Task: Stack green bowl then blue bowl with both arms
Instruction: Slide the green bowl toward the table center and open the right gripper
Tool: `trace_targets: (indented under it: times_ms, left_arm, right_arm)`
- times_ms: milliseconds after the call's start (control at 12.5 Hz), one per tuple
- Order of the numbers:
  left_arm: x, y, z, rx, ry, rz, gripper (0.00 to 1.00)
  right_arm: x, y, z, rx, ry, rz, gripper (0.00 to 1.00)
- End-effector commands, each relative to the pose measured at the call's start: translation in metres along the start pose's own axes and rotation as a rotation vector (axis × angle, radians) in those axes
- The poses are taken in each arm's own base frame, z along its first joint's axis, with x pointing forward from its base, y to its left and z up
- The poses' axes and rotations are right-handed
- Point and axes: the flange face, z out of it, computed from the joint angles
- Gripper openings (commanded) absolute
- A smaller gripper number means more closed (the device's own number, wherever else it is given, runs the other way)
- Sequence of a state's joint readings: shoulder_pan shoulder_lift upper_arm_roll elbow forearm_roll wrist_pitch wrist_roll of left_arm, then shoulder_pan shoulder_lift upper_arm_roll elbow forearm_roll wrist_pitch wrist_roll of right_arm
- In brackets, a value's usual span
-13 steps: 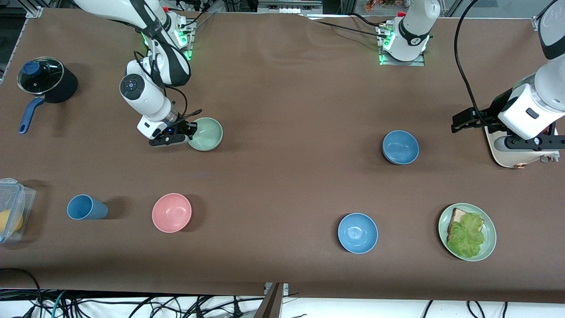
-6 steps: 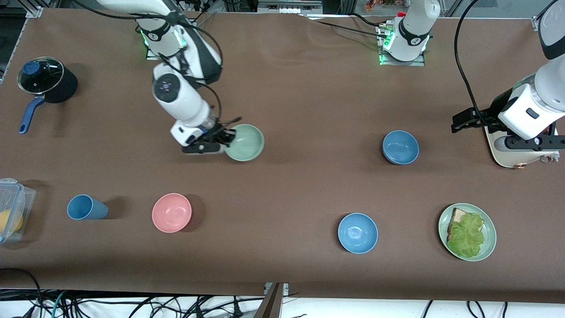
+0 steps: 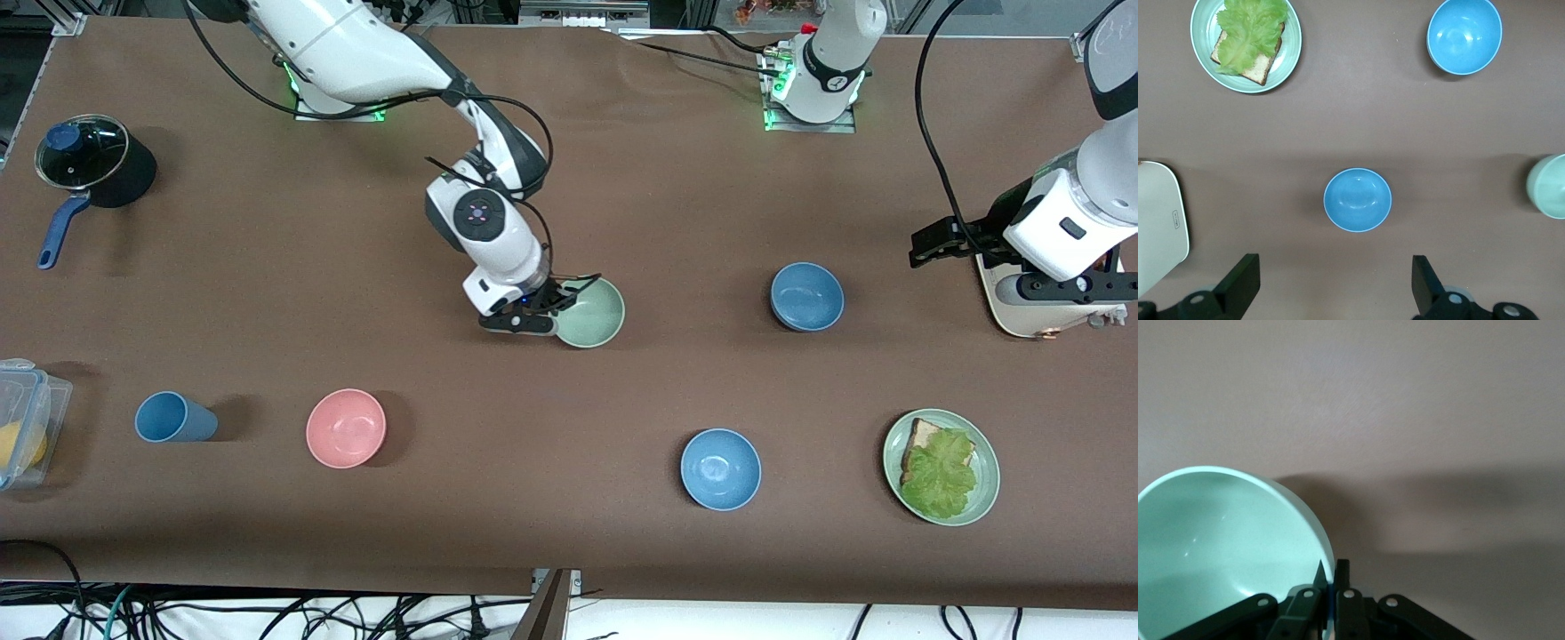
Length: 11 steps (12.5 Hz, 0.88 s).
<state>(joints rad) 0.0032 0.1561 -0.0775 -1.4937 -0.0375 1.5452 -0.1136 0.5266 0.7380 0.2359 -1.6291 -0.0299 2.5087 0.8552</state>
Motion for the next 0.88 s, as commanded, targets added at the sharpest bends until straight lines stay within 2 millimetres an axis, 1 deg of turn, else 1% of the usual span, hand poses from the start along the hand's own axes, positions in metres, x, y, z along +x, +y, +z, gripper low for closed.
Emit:
trace_targets:
  times_ms: [0, 239, 319, 399, 479, 559, 638, 718, 798]
  left_arm:
    - [0.000, -0.001, -0.004, -0.021, -0.006, 0.008, 1.00]
    - [0.000, -0.001, -0.004, -0.021, -0.006, 0.007, 1.00]
    - [0.000, -0.002, -0.004, -0.021, -0.006, 0.007, 1.00]
    - [0.000, -0.002, -0.004, -0.021, -0.006, 0.005, 1.00]
    - [0.000, -0.004, -0.004, -0.021, -0.006, 0.004, 1.00]
    - [0.000, -0.003, -0.004, -0.021, -0.006, -0.001, 1.00]
    - [0.001, -0.003, -0.003, -0.019, -0.007, -0.002, 1.00]
    - [0.003, -0.003, 0.001, -0.021, -0.014, -0.001, 1.00]
    - [0.005, -0.003, 0.003, -0.023, -0.014, 0.005, 1.00]
  right_arm:
    - [0.002, -0.013, 0.014, -0.022, 0.018, 0.005, 0.00]
    - [0.002, -0.014, 0.016, -0.018, 0.021, 0.004, 0.00]
    - [0.002, -0.014, 0.016, -0.018, 0.022, -0.004, 0.36]
    - [0.004, -0.014, 0.012, -0.016, 0.026, -0.004, 0.99]
    - [0.009, -0.018, 0.001, -0.007, 0.039, -0.010, 1.00]
    - [0.019, -0.019, -0.015, -0.009, 0.046, -0.009, 1.00]
    - [0.032, -0.011, -0.034, -0.053, 0.035, 0.000, 1.00]
    - [0.043, -0.007, -0.058, -0.087, 0.045, -0.013, 1.00]
    - [0.061, 0.009, -0.092, -0.114, 0.061, -0.006, 1.00]
